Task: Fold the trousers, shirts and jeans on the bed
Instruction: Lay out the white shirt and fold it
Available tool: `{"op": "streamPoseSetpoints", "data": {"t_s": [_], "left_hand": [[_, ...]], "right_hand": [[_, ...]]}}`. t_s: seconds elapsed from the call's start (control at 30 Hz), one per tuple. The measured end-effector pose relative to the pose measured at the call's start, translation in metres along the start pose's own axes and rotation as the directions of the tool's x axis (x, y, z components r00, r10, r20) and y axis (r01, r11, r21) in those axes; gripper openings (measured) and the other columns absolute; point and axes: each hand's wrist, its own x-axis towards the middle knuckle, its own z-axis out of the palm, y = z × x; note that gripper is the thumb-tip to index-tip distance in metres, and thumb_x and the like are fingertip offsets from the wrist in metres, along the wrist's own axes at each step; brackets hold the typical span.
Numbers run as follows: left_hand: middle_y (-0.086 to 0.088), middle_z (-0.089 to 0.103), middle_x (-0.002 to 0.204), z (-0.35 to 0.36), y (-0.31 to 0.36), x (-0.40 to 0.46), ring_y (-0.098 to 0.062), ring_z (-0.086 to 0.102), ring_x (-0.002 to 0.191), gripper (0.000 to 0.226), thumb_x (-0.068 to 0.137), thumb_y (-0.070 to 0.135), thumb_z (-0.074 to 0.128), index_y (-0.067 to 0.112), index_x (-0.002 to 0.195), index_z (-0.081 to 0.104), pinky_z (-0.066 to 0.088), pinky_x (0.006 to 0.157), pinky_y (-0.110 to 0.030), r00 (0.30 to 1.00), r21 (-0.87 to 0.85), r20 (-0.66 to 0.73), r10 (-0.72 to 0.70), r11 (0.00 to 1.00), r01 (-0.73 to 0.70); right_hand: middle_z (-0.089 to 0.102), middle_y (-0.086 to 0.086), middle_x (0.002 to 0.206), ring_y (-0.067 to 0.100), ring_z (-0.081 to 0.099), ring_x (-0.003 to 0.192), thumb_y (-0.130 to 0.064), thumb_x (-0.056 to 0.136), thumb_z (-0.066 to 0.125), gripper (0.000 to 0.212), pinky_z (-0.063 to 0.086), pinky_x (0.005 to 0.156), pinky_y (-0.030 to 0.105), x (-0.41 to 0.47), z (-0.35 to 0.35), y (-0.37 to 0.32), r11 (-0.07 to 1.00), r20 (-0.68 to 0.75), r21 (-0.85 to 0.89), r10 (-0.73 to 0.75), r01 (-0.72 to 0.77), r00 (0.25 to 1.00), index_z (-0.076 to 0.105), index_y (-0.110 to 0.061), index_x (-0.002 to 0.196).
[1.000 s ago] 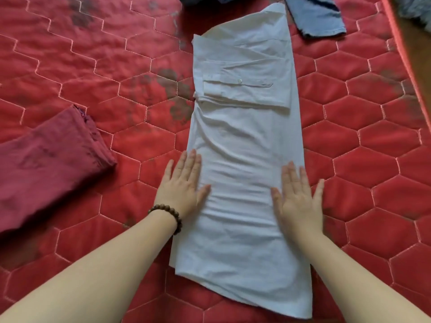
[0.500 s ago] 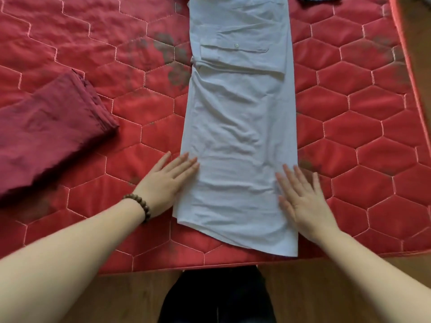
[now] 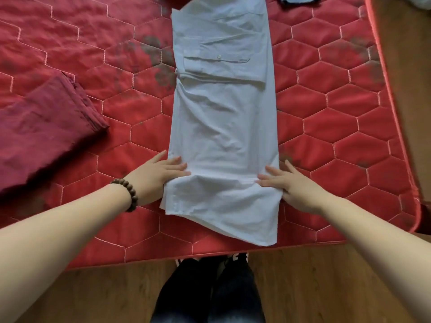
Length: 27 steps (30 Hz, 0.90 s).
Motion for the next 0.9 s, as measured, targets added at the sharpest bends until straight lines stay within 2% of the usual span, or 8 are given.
{"op": "streamPoseSetpoints", "data": {"t_s": [0.07,0.13,0.17,0.23,0.37,0.43,0.73,0.9], "left_hand": [[0.019,0.027,0.143,-0.015,0.013,-0.009,-0.001,0.005,0.138,0.042,0.100,0.018,0.041,0.035,0.139,0.046,-0.014,0.103,-0.002,0.989,-0.213,0.145,-0.039,0.975,0.070],[0.018,0.053,0.129,-0.035,0.026,-0.014,0.001,0.036,0.128,0.029,0.100,0.030,0.045,0.029,0.119,0.066,0.022,0.109,-0.011,0.942,-0.425,0.310,-0.131,0.867,0.261],[0.017,0.070,0.102,-0.045,0.031,-0.012,0.002,0.060,0.103,0.027,0.098,0.031,0.048,0.023,0.095,0.074,0.044,0.092,-0.019,0.922,-0.544,0.339,-0.188,0.760,0.355],[0.019,0.063,0.054,-0.055,0.026,0.001,0.007,0.057,0.052,0.033,0.097,0.017,0.047,0.022,0.068,0.062,0.048,0.055,-0.014,0.882,-0.752,0.283,-0.378,0.484,0.448],[0.010,0.073,0.080,-0.047,0.020,0.026,-0.009,0.068,0.073,0.019,0.099,0.027,0.045,0.019,0.095,0.062,0.055,0.063,-0.021,0.768,-0.917,0.392,-0.506,-0.149,0.369],[-0.007,0.073,0.098,-0.027,0.023,0.026,-0.020,0.070,0.083,0.025,0.097,0.029,0.049,0.013,0.109,0.063,0.057,0.075,-0.035,0.729,-0.854,0.516,-0.449,-0.341,0.394],[-0.006,0.074,0.090,0.027,0.035,0.003,-0.021,0.071,0.080,0.023,0.098,0.021,0.051,0.004,0.106,0.064,0.058,0.072,-0.034,0.678,-0.900,0.403,-0.615,-0.131,0.416],[-0.009,0.073,0.102,0.043,0.064,-0.029,-0.028,0.070,0.095,0.019,0.098,0.022,0.053,0.010,0.107,0.063,0.055,0.083,-0.044,0.633,-0.829,0.553,-0.543,-0.278,0.485]], "right_hand": [[0.037,-0.022,0.144,0.005,0.013,0.141,-0.012,0.099,0.043,0.048,0.006,0.119,0.029,-0.017,-0.021,-0.008,0.951,0.202,0.274,0.087,-0.142,0.976,0.054,-0.049,0.126],[0.057,-0.024,0.128,-0.004,0.043,0.126,-0.015,0.099,0.045,0.040,0.034,0.106,0.021,-0.028,-0.044,-0.012,0.862,0.326,0.480,-0.001,-0.165,0.945,0.064,-0.046,0.116],[0.066,-0.016,0.118,0.000,0.057,0.112,-0.013,0.098,0.046,0.035,0.044,0.094,0.022,-0.029,-0.054,-0.014,0.791,0.336,0.585,-0.035,-0.179,0.941,0.070,-0.033,0.113],[0.069,0.005,0.097,0.020,0.062,0.085,-0.007,0.096,0.045,0.029,0.048,0.071,0.033,-0.017,-0.067,-0.010,0.559,0.250,0.788,0.096,-0.260,0.964,0.073,-0.007,0.101],[0.072,0.004,0.084,0.021,0.067,0.072,-0.038,0.097,0.049,0.035,0.052,0.071,0.036,0.022,-0.060,-0.005,0.052,0.330,0.925,0.381,-0.376,0.864,0.074,-0.013,0.092],[0.071,0.006,0.094,0.022,0.068,0.080,-0.062,0.088,0.047,0.055,0.054,0.073,0.036,0.033,-0.044,-0.001,0.027,0.415,0.882,0.427,-0.470,0.803,0.067,-0.013,0.103],[0.071,-0.004,0.080,0.005,0.063,0.058,-0.024,0.099,0.051,0.024,0.050,0.064,0.025,0.008,0.009,0.003,0.196,0.275,0.902,0.425,-0.385,0.862,0.063,-0.009,0.114],[0.073,0.003,0.095,0.012,0.068,0.073,-0.024,0.099,0.052,0.021,0.054,0.069,0.031,-0.027,0.035,-0.006,0.181,0.350,0.865,0.449,-0.467,0.822,0.066,-0.013,0.109]]}}
